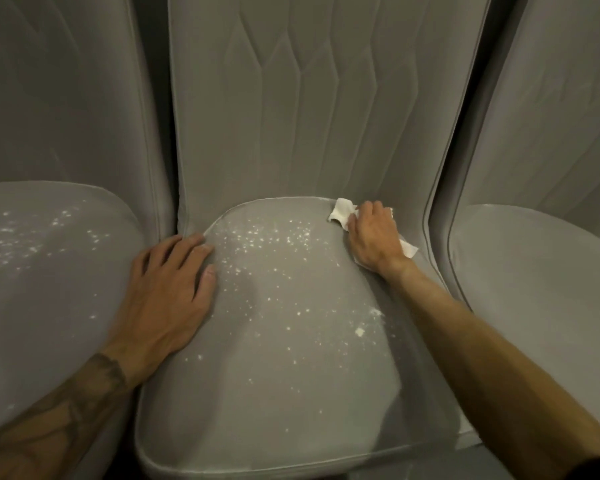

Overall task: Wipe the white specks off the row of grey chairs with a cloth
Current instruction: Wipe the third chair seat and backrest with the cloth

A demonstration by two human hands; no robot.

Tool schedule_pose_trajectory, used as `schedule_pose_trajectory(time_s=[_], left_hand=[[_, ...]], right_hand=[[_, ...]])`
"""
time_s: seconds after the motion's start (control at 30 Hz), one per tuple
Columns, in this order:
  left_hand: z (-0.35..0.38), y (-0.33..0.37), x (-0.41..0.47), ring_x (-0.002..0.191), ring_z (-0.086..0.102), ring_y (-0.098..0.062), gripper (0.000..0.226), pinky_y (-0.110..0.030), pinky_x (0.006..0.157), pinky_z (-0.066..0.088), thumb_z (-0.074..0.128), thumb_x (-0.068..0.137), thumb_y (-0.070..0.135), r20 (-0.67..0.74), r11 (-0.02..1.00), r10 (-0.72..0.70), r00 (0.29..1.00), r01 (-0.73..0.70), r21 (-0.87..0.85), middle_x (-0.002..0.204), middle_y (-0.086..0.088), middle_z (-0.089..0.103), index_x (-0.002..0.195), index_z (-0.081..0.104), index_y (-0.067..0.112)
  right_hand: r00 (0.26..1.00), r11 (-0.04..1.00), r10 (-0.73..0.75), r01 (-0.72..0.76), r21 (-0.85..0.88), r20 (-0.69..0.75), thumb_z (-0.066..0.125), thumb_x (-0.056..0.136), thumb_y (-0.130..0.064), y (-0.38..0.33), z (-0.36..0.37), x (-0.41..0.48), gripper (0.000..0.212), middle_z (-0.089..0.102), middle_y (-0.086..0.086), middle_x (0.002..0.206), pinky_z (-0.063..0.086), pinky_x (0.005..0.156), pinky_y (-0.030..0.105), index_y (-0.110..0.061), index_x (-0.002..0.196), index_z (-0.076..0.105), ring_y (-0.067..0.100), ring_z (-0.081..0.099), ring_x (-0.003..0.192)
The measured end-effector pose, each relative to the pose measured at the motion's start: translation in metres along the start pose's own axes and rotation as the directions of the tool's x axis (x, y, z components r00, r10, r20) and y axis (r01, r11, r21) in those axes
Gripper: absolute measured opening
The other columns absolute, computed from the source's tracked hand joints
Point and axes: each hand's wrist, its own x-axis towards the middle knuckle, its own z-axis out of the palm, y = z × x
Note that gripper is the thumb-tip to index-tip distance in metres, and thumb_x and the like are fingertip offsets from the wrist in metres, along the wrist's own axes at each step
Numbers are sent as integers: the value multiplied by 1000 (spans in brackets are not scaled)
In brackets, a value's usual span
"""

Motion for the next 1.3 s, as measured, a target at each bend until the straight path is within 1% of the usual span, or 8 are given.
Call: schedule_pose_trajectory(time_s=[0.2,0.4,0.53,0.63,0.8,1.0,1.17,1.3], left_hand=[[-1,0,0,139,44,-25,47,-48,114,31,31,103,40,-9,1000,6,1000,-6,0,149,1,53,137,57,22],[-3,2,-1,139,43,-24,47,-47,114,30,30,103,39,-14,1000,3,1000,-3,-6,148,1,52,138,57,22],[1,-1,-1,138,44,-25,45,-48,114,32,32,102,38,-30,1000,11,1000,-11,8,148,1,52,137,57,23],[4,-5,-1,138,45,-26,45,-48,113,32,33,102,37,-39,999,30,999,-29,25,148,0,53,137,57,22],[7,-5,-1,137,46,-28,44,-49,111,33,34,102,36,-63,998,37,997,-34,44,148,-1,53,137,57,21],[9,-7,-1,136,46,-29,45,-50,110,35,31,103,37,-68,998,54,996,-51,48,149,-1,52,138,55,21],[14,-10,0,133,47,-28,44,-49,108,35,32,102,38,-96,997,49,994,-43,69,147,0,52,136,56,23],[17,-12,3,131,48,-28,43,-49,107,35,32,101,39,-108,996,53,993,-45,78,145,1,52,134,56,24]], right_hand=[[953,934,-301,287,213,36,36,106,-33,-15,5,-26,28,53,12,108,40,86,38,-8,112,50,25,47,92],[999,999,-15,14,37,33,33,106,-24,-9,4,16,33,55,23,115,33,93,45,2,114,51,39,48,103],[967,941,-249,230,248,47,37,105,-32,-41,7,-19,31,53,16,111,39,89,40,-5,113,50,27,47,94],[932,915,-354,327,236,77,38,105,-33,-16,-3,-39,30,55,13,110,37,86,36,-8,113,51,27,48,94],[1000,996,-19,18,87,14,42,104,-25,15,-12,-26,30,55,22,112,38,90,44,1,112,54,36,50,98],[954,940,-278,247,237,111,35,105,-38,6,-14,-71,31,53,9,114,39,91,34,-13,116,49,22,47,97],[999,989,45,-49,141,31,42,104,-25,35,-27,-68,29,56,21,114,39,94,44,0,114,54,35,50,100],[998,973,-67,61,224,17,40,105,-31,-5,-20,-99,28,53,12,110,41,85,38,-7,110,52,24,47,91]])
